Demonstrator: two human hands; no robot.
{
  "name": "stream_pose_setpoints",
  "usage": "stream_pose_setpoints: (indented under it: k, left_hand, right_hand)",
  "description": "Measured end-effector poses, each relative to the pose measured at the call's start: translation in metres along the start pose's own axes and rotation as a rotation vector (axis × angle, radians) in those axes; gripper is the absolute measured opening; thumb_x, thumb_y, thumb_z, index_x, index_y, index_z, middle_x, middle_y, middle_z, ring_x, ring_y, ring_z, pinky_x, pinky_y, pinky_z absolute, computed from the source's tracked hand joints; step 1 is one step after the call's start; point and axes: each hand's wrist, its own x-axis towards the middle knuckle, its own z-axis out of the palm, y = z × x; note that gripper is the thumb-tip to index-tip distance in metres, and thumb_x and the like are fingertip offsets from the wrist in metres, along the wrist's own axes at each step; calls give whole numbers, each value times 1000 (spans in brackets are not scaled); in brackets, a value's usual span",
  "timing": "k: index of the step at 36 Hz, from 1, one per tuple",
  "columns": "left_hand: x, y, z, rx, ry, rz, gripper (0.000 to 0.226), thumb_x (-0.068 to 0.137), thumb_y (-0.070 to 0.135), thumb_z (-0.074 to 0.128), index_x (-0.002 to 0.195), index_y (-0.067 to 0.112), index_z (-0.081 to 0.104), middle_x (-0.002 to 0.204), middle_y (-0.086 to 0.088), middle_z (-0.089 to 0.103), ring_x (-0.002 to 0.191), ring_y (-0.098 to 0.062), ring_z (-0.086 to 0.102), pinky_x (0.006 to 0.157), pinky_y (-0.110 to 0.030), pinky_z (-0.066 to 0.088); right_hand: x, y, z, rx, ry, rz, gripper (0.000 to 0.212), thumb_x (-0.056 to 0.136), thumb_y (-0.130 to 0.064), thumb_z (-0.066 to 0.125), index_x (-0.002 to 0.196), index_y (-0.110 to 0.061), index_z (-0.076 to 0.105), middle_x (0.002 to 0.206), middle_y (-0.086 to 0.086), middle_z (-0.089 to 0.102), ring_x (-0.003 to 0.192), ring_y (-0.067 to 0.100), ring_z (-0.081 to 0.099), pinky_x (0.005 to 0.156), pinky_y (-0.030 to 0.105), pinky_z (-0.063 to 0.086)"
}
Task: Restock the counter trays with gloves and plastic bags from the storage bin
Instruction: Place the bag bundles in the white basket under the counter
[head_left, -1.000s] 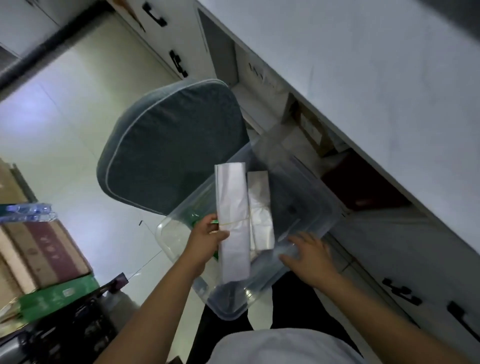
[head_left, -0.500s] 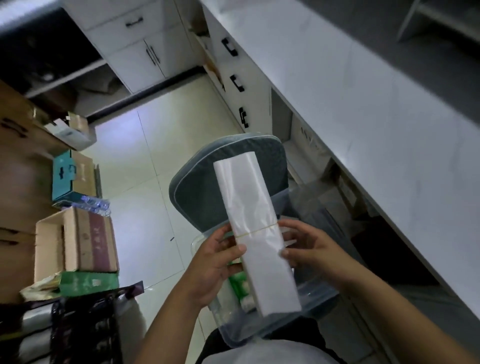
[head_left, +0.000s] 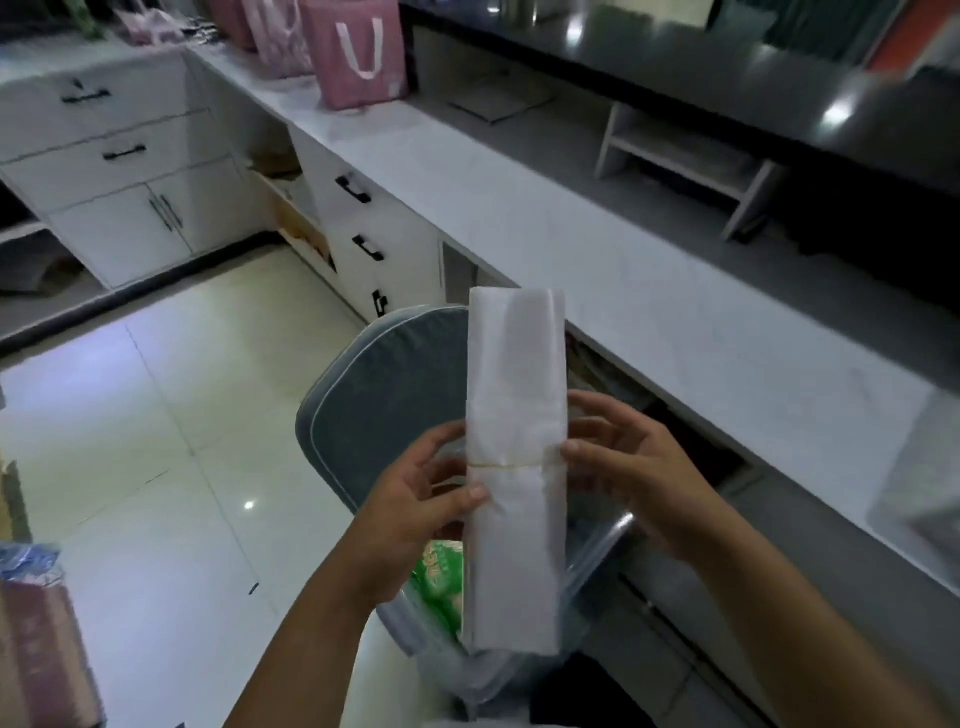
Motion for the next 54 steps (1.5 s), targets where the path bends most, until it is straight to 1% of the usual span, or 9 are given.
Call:
stream_pose_setpoints:
  k: [6,17,25,30,36,41,48,51,54]
  left_hand:
    - [-4,-16,41,26,-221,-19,52,83,1,73,124,32,62,115,-20,66,96,-26,70,79,-49,58]
    - [-12,-53,173,76,-529,-76,49,83,9,71,121,39,61,109,-12,74,95,-25,72,71,-33,58]
    - [-12,-81,296,152,-534,-121,50,87,3,69,128,29,55,110,-15,72,99,-31,71,74,-41,59]
    - [-6,-96,382,179,-562,-116,51,78,13,74,117,43,60,104,-3,73,98,-24,72,73,-35,58]
    - [14,-111,455,352,-613,-58,61,80,32,76,130,53,48,115,1,69,109,-18,69,81,-34,58]
    - [41,-101,469,538,-523,28,66,71,49,74,129,59,46,125,14,59,112,-1,64,83,-22,54]
    - [132,-81,479,708,-349,23,46,89,42,69,130,45,50,130,9,56,118,-11,56,79,-22,47]
    - [180,-85,499,768,-348,-23,48,92,45,64,135,41,45,139,6,49,118,-14,50,88,-30,42]
    - [223,-90,520,755,-393,-104,50,93,42,63,138,39,42,145,3,46,114,-17,50,98,-41,44]
  right_hand:
    - [-70,-7,-15,-41,269,-71,47,73,-20,81,119,-20,69,110,15,73,93,35,72,73,42,60]
    - [-213,1,-80,-38,462,-25,69,73,-6,80,130,-38,59,111,11,74,98,27,72,68,31,58]
    - [-290,12,-175,14,512,-70,66,76,-7,77,125,-48,60,112,12,73,94,27,72,63,30,57]
    - [-335,10,-251,15,575,-96,70,75,-6,77,132,-40,56,112,9,73,96,30,72,65,34,59]
    - [-365,1,-329,83,605,-93,69,73,-4,75,129,-40,58,113,9,73,95,31,72,59,35,58]
    - [-367,-5,-372,165,647,-112,70,68,-7,78,125,-44,60,112,16,72,101,42,69,86,62,50]
    - [-347,-13,-424,235,558,-71,79,71,-17,83,132,-54,50,120,16,69,105,40,68,73,50,59]
    - [-331,-18,-441,213,525,-25,80,72,-16,83,134,-53,48,122,15,68,104,39,68,78,51,56]
    - [-311,-27,-454,159,569,1,74,72,-12,81,130,-50,53,115,12,72,91,27,71,66,40,58]
